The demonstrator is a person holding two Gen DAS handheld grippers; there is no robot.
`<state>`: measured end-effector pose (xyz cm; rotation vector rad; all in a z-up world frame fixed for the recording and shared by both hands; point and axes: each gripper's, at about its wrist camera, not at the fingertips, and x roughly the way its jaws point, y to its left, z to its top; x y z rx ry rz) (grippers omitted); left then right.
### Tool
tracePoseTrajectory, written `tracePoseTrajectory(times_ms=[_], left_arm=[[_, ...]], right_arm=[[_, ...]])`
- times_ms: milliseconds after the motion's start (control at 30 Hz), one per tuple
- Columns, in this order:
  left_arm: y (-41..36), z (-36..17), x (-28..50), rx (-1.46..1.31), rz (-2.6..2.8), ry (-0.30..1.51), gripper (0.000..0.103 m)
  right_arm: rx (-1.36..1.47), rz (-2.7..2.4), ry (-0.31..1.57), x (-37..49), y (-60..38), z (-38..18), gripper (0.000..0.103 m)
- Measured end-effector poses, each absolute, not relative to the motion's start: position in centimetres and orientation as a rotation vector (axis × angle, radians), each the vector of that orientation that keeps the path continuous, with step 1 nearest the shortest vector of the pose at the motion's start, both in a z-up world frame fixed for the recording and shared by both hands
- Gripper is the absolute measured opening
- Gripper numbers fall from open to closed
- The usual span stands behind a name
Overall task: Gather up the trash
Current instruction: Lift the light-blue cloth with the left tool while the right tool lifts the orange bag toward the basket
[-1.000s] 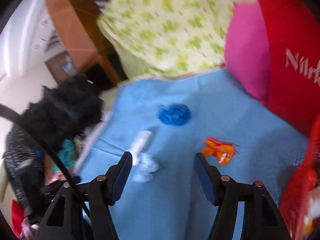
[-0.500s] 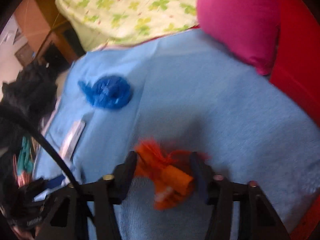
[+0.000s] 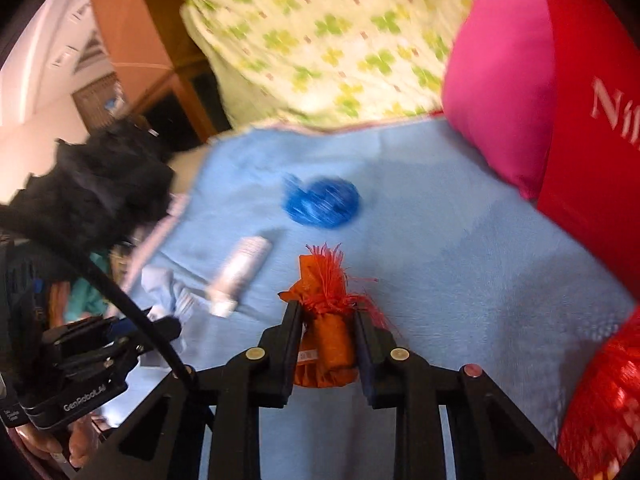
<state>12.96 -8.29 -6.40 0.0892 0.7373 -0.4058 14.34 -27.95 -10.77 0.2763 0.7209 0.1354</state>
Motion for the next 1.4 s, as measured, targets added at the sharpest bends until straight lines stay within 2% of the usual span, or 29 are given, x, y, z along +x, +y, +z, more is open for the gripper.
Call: tracePoseTrajectory(times_ms=[267, 567, 1400], left_arm=[[-7.3, 0.0, 6.8, 0.145, -0.337, 0.579, 0.025], [-8.4, 3.5, 3.3, 0.191, -0.323, 0.474, 0.025], [-10.7, 5.8, 0.2, 0.249, -0.36, 0.406, 0.025]], right_arm=[[0.23, 0.174, 0.538, 6.6, -24.8, -3.2, 0.027], [0.186, 0.153, 0.401, -0.3, -24.5, 1.6, 0.027], [0.184, 0.133, 0.294, -6.4, -26.3, 4.1, 0.027]])
